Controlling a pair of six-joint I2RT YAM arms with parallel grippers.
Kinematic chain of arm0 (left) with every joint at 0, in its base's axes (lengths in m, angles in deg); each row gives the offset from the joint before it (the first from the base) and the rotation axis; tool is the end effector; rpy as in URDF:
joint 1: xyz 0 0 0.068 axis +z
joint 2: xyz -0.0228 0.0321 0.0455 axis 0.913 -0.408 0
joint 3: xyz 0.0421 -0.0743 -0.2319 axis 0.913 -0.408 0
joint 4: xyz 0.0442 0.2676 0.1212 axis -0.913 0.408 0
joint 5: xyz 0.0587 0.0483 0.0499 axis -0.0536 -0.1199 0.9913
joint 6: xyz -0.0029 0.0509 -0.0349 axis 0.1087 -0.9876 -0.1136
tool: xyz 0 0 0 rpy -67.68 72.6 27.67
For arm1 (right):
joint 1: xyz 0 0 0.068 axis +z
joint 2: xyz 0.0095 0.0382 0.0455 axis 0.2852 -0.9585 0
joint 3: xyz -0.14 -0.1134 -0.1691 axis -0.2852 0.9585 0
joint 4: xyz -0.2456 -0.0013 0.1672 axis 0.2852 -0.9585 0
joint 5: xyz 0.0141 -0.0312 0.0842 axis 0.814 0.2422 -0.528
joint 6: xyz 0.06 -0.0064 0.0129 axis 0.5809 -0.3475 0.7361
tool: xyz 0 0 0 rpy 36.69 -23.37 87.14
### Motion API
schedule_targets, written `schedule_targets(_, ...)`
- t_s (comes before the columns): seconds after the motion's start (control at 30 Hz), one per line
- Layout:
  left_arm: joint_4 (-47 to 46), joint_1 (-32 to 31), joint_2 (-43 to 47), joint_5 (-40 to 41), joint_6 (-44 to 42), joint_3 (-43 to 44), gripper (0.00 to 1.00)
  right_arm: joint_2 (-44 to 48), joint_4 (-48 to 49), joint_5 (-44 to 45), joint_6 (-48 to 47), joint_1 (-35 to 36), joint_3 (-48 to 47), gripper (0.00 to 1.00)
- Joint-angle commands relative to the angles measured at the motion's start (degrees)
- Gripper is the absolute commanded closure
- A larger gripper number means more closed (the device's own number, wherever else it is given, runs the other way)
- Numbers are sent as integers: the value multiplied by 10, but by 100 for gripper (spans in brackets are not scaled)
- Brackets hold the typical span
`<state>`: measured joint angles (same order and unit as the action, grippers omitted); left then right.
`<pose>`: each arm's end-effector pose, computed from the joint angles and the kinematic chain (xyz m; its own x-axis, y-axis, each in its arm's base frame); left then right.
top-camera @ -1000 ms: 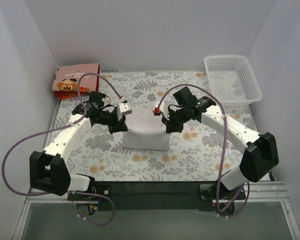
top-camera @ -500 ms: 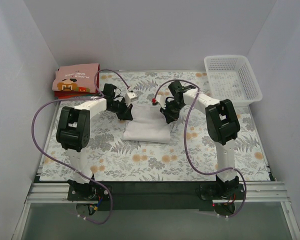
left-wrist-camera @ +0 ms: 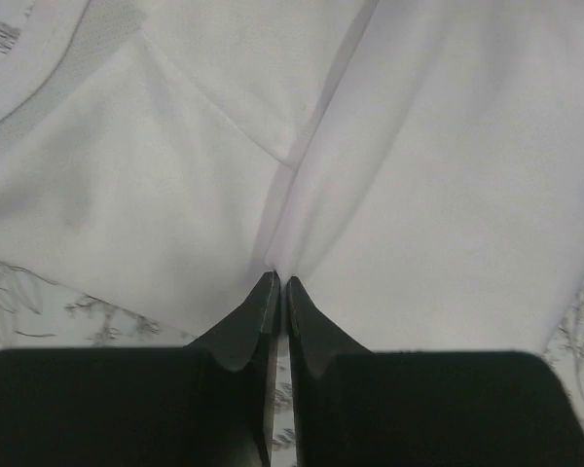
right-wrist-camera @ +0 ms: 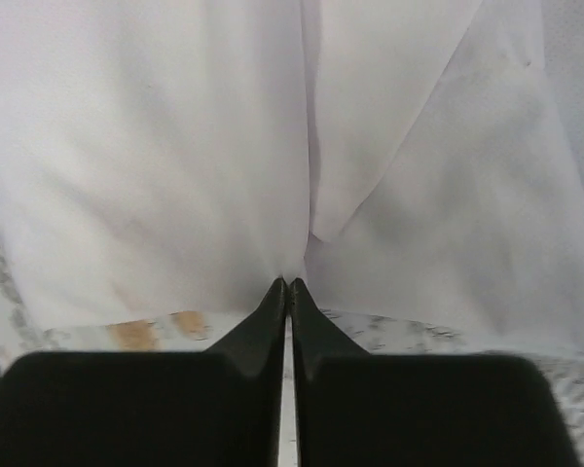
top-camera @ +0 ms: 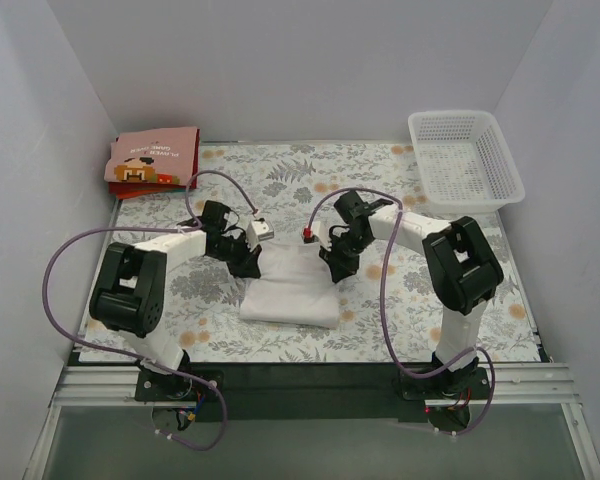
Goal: Fold and stack the t-shirts
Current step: Fold the tshirt
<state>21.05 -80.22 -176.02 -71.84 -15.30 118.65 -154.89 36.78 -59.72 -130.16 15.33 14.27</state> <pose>0.3157 -0.1123 0.0899 -0.8940 0.2674 -0.3595 0.4420 0.6568 -0.6109 0.3215 0.2274 0.1074 -0.2064 -0.8258 -0.5248 -0.9765 0.1394 0.1646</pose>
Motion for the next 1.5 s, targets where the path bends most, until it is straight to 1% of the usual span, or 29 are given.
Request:
schedule_targets(0.0, 43, -7, 75, -14, -18, -40, 95, 51, -37, -36, 45, 3, 25, 88)
schedule_targets(0.03, 50, -8, 98, -22, -17, -47, 90, 68, -44, -43, 51, 0, 16, 81)
schedule_targets(0.07, 55, -12, 112, -28, -15, -55, 76, 75, -49, -59, 58, -10, 8, 74)
schedule_targets(0.1, 66, -13, 125, -32, -15, -56, 70, 80, -56, -69, 68, -16, -2, 68)
schedule_targets(0.13, 70, -15, 137, -37, -19, -57, 62, 85, -65, -82, 88, -23, -32, 60)
schedule_targets(0.17, 68, -17, 164, -45, -18, -58, 54, 85, -70, -112, 104, -37, -47, 58)
schedule_targets(0.2, 61, -18, 174, -49, -16, -55, 52, 83, -71, -129, 116, -42, -64, 57)
schedule_targets(0.27, 54, -32, 188, -59, -9, -48, 51, 64, -69, -175, 158, -48, -105, 59)
schedule_targets(0.33, 42, -51, 186, -59, -8, -33, 51, 23, -65, -206, 184, -46, -129, 64)
schedule_targets(0.37, 30, -72, 184, -59, 11, -31, 51, 6, -63, -227, 209, -44, -144, 67)
schedule_targets(0.4, -3, -81, 176, -54, 22, -31, 51, -13, -61, -238, 223, -43, -169, 75)
schedule_targets(0.43, -15, -89, 171, -53, 26, -29, 51, -47, -58, -251, 233, -41, -181, 77)
schedule_targets(0.47, -32, -106, 152, -45, 42, -27, 51, -61, -43, -269, 264, -39, -192, 79)
schedule_targets(0.57, -57, -131, 126, -28, 49, -28, 51, -95, -3, -280, 305, -27, -195, 80)
schedule_targets(0.6, -82, -136, 120, -21, 56, -31, 51, -100, 19, -281, 326, -25, -193, 80)
schedule_targets(0.7, -118, -149, 102, -6, 54, -37, 51, -119, 61, -295, 365, -15, -185, 80)
schedule_targets(0.8, -119, -159, 77, -4, 51, -28, 51, -138, 75, -304, 378, -5, -181, 80)
schedule_targets(1.03, -119, -169, 45, -12, 42, -27, 55, -197, 90, -306, 382, 4, -181, 80)
schedule_targets(1.1, -117, -171, 39, -16, 42, -28, 58, -209, 100, -305, 385, 4, -179, 80)
schedule_targets(1.2, -113, -174, 32, -19, 39, -30, 68, -229, 105, -299, 385, 4, -176, 81)
schedule_targets(1.23, -110, -175, 32, -22, 38, -28, 76, -237, 107, -299, 385, 4, -174, 81)
schedule_targets(1.3, -103, -175, 38, -26, 36, -26, 84, -242, 109, -300, 386, 5, -165, 81)
schedule_targets(1.33, -100, -175, 47, -30, 35, -24, 92, -245, 112, -301, 385, 4, -161, 81)
schedule_targets(1.37, -96, -177, 52, -31, 33, -23, 97, -246, 115, -302, 386, 5, -157, 81)
schedule_targets(1.4, -92, -176, 59, -30, 32, -22, 99, -247, 120, -303, 387, 5, -148, 82)
schedule_targets(1.47, -91, -176, 77, -23, 32, -20, 100, -247, 122, -303, 385, 6, -140, 82)
